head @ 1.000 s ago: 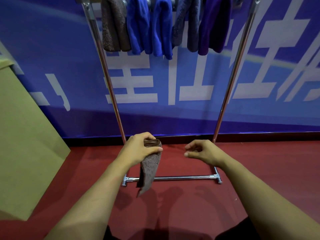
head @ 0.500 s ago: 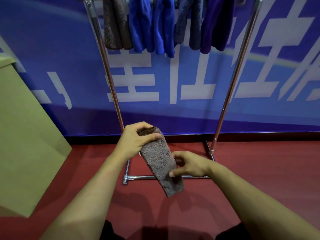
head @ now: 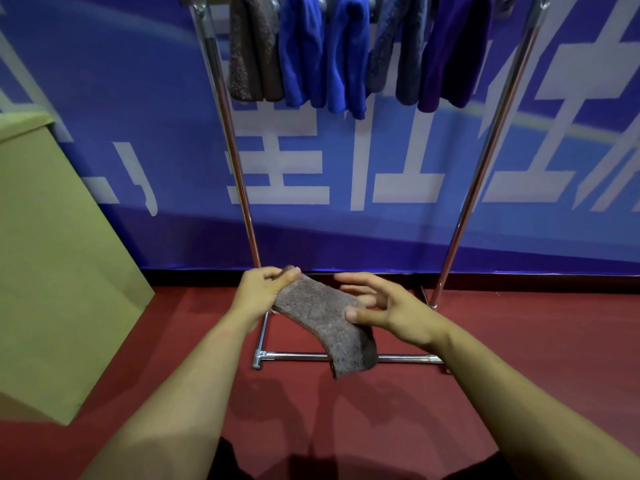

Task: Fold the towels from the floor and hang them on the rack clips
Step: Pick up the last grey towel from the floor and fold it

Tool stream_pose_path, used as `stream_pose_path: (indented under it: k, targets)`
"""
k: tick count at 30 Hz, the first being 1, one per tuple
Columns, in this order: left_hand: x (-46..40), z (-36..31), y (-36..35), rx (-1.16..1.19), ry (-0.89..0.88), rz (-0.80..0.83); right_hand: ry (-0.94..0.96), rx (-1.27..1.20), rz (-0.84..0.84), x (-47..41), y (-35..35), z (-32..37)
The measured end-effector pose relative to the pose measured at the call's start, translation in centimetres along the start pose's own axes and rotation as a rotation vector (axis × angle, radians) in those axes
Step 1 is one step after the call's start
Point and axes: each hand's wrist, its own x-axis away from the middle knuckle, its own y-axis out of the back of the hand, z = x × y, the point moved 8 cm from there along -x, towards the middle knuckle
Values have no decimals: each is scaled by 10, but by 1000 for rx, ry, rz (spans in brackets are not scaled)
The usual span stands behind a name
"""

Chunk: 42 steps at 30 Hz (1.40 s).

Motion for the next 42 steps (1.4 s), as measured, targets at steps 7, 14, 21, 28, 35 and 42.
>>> stream_pose_path:
  k: [7, 14, 21, 28, 35, 42]
  targets:
    - [32, 20, -60, -106, 295, 445, 119, -331, -108, 3, 9, 25]
    - [56, 18, -99, 79, 384, 603, 166, -524, -237, 2, 23, 26]
    - [47, -15, -99, 180, 136, 424, 176, -397, -379, 3, 36, 21]
    - [53, -38, -100, 240, -30, 326, 161, -122, -491, 2, 40, 14]
    - [48, -39, -96, 176, -126, 205, 154, -87, -518, -1, 44, 8]
    - [49, -45, -98, 165, -163, 191, 157, -239, -632, 10, 47, 17]
